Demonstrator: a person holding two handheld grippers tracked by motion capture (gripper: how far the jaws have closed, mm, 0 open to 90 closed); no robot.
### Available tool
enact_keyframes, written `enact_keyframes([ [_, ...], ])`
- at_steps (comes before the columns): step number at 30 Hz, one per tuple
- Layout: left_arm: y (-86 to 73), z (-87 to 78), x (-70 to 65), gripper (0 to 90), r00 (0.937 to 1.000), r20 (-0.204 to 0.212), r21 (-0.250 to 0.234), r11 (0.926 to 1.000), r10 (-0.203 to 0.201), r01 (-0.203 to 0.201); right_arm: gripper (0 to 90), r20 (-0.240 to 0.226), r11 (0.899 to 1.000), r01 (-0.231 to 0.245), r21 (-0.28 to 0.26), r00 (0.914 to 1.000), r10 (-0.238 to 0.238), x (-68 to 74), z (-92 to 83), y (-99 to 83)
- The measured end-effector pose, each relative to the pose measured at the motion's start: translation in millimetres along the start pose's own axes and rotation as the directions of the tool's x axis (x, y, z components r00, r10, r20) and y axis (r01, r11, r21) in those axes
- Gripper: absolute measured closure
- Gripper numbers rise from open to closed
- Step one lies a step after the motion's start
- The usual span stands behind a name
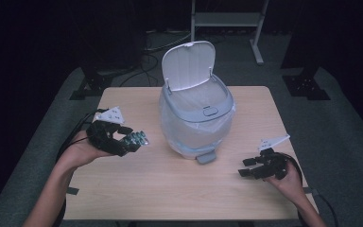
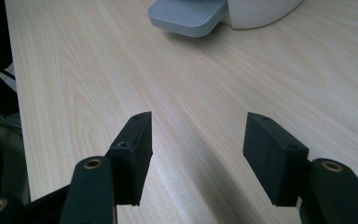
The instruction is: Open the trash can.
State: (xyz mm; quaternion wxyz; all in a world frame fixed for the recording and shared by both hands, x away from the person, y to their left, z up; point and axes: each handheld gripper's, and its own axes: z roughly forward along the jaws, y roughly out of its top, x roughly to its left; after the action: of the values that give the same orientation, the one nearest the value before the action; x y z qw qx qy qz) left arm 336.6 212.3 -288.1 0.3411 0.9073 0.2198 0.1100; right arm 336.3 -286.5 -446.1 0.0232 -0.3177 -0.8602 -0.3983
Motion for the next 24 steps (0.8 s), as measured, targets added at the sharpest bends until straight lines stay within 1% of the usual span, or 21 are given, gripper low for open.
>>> enact_keyframes([
  [7, 18.1, -2.5, 1.9, 33.3, 0.9996, 0.012, 0.0, 0.9997, 0.026, -0.026, 41.0, -0.001, 1.0, -0.009, -0.008, 1.0, 0.009, -2.5, -1.4, -1.6],
  [15, 33.9, -3.0, 6.7, 33.4, 0.999, 0.029, -0.005, 0.9994, 0.036, -0.035, 41.0, 0.0, 0.999, -0.025, -0.029, 0.9997, 0.025, -5.2, -7.2, -4.4],
  [17, 39.0, -3.8, 7.8, 33.4, 0.9986, 0.033, -0.007, 0.9991, 0.041, -0.041, 41.0, 0.002, 0.999, -0.023, -0.035, 0.9997, 0.023, -6.0, -7.9, -5.1],
  [20, 45.4, -4.1, 8.6, 33.4, 0.9983, 0.036, -0.012, 0.9989, 0.046, -0.045, 41.1, -0.003, 0.999, -0.031, -0.034, 0.9995, 0.031, -6.0, -8.2, -5.8],
  [24, 55.9, -4.9, 10.0, 33.4, 0.9978, 0.043, -0.013, 0.9987, 0.051, -0.05, 41.1, -0.003, 0.999, -0.026, -0.03, 0.9997, 0.026, -5.8, -6.9, -5.7],
])
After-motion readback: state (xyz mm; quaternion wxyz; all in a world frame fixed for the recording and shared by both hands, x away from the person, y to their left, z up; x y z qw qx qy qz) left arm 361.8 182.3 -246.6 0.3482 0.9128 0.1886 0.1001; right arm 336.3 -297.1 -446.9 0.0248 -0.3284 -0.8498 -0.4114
